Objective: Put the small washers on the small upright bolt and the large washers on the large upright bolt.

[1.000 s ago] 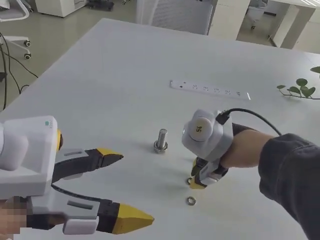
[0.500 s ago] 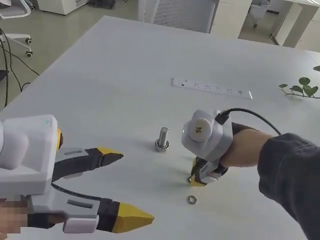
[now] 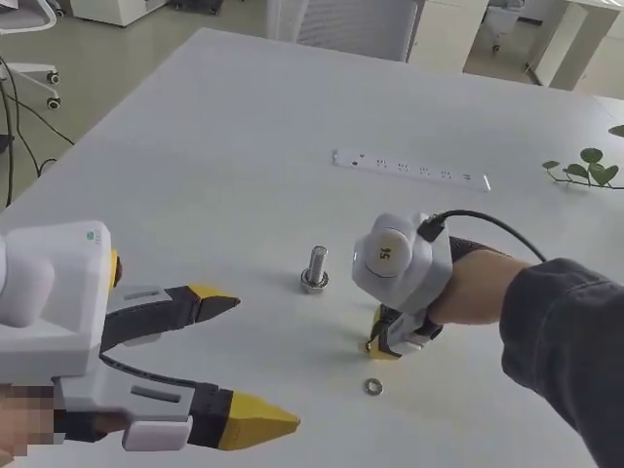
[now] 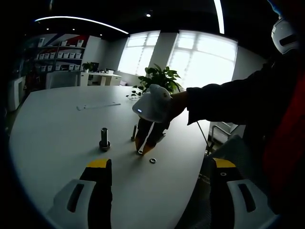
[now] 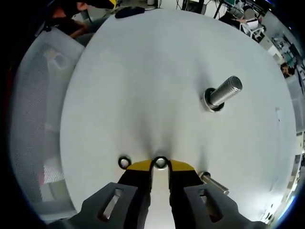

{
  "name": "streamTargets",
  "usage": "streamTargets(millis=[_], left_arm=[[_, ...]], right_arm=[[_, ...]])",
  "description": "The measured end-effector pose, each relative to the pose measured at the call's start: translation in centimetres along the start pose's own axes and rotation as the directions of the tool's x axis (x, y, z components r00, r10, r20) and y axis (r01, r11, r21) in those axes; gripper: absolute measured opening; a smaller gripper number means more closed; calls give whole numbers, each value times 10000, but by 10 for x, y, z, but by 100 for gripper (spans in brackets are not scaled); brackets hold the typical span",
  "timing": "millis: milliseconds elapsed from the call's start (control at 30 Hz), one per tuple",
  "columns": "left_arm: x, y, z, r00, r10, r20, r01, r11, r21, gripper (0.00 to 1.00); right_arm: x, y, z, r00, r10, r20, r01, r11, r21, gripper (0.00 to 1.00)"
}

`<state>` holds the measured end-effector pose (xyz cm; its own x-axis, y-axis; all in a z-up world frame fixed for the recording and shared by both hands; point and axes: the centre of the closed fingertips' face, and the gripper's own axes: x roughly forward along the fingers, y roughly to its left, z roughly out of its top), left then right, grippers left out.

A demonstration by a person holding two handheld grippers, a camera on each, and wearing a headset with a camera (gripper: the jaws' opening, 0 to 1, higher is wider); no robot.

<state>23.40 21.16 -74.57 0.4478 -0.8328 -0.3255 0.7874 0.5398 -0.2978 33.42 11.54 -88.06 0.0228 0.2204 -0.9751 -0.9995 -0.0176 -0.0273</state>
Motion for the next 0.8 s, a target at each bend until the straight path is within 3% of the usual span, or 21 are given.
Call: streamTargets(millis=[467,800], left_arm=[[1,1,0,10000,4,2,-4,10000,-21,85],[2,-1,1,10000,-55,-17,55,10000,33,85]], right_arm=[[-2,-1,-3,10000,46,-10,-46,10000,63,14],[-10,1,-13,9999,97,-140,-94,9997,218,14]])
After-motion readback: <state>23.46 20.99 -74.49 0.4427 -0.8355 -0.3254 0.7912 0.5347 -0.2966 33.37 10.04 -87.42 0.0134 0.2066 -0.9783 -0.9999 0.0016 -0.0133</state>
